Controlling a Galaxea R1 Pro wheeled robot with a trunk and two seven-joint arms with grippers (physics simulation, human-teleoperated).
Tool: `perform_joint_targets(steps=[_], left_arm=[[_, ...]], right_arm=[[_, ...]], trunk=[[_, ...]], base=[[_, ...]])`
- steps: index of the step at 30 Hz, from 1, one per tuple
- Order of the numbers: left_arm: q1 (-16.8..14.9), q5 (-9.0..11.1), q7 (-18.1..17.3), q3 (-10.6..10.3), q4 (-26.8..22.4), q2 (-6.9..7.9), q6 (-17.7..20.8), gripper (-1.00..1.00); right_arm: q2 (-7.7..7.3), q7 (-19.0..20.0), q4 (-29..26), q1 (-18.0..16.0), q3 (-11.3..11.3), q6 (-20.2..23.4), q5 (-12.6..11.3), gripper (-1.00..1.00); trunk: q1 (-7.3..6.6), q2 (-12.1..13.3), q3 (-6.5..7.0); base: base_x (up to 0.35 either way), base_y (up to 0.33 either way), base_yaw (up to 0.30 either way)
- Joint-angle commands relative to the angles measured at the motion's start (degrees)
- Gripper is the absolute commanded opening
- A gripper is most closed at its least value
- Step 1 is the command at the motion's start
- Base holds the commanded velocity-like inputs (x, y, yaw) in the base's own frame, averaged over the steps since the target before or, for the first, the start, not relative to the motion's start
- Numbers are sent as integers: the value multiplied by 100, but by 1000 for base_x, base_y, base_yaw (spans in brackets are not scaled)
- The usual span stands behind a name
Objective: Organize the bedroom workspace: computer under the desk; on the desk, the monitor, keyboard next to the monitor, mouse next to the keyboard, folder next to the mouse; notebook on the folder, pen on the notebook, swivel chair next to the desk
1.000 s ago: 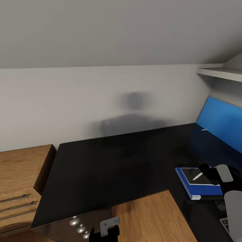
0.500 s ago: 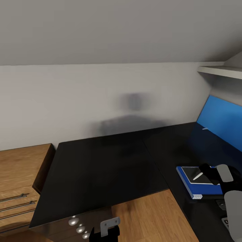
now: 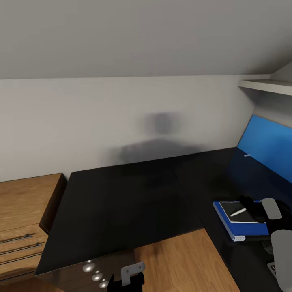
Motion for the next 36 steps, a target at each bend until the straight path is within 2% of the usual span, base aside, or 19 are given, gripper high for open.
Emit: perform_joint_targets(steps=[1, 29, 31, 32, 36], left_arm=[[-7, 13, 34, -13, -8, 5, 40, 100], [-7, 14, 22, -11, 52, 7, 48, 100], [-7, 14, 16, -18, 146, -9, 49, 100], [-7, 12, 16, -19, 174, -13, 49, 100], [-7, 7, 20, -18, 202, -16, 49, 100]], right_arm=[[0, -57, -3, 1, -7, 28, -32, 100], [8, -45, -61, 1, 7, 28, -38, 100], [42, -46, -345, 1, 16, 29, -35, 100], [107, -51, -509, 1, 18, 39, -24, 100], [237, -46, -709, 6, 24, 69, -13, 100]], trunk=[[1, -4, -7], [-592, 1079, 478], [-636, 1159, 513], [-658, 1200, 531], [-746, 1360, 603]], base=[[0, 0, 0], [0, 0, 0], [0, 0, 0], [0, 0, 0], [0, 0, 0]])
